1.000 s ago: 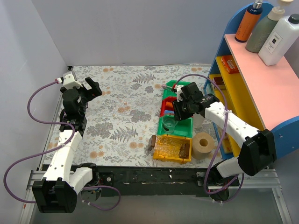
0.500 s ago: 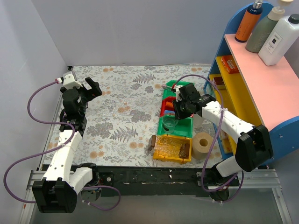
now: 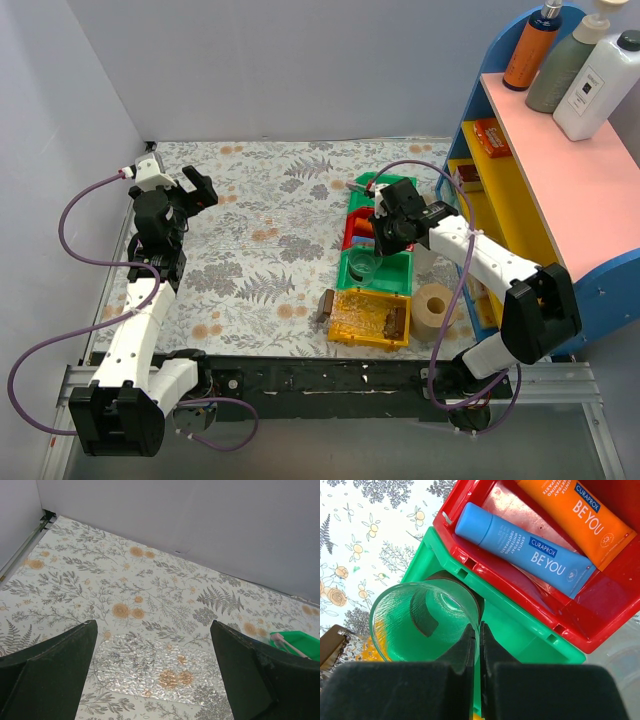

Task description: Prepare toiletry sets of a toothbrush and toothpaste on the tray

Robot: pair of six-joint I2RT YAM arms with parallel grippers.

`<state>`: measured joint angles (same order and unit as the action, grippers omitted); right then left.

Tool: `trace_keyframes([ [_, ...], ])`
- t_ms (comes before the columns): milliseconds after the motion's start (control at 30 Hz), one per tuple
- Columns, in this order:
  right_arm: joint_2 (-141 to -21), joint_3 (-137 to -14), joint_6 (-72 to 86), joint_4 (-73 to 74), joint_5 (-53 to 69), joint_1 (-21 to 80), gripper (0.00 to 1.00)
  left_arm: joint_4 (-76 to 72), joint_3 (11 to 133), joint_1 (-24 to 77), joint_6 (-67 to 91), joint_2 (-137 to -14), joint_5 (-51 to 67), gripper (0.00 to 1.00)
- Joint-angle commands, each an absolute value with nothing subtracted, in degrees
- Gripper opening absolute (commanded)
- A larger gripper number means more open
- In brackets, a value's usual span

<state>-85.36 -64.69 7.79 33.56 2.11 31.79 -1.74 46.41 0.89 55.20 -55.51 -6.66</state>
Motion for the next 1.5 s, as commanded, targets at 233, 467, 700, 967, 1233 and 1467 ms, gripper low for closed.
trace_keyframes([
  [233,-83.9,-71.7,4.4,36.1,5.3,31.9,0.01,-2.5,45.9,1.1,52.6,-54.7,-4.0,0.98],
  [467,-85.4,-79.7,-3.3,43.7,6.8,32.1,0.01,-3.6,45.9,2.0,48.4,-54.2,10.9,0.98],
  [700,-86.7,-86.7,-9.4,46.1,11.6,33.3,0.01,-2.4,48.9,7.0,46.7,-58.5,30.8,0.96],
  [967,-89.0,-89.7,-10.5,44.4,10.4,36.5,0.01,12.6,67.2,22.8,49.5,-72.0,31.8,0.95],
  [1233,-89.5,-89.8,-10.6,42.6,9.6,37.6,0.01,19.2,73.9,33.7,51.9,-78.1,23.6,0.89],
  [1467,-89.0,-89.2,-10.5,41.7,9.8,37.5,0.01,18.0,70.4,37.0,52.9,-79.2,20.8,0.86],
])
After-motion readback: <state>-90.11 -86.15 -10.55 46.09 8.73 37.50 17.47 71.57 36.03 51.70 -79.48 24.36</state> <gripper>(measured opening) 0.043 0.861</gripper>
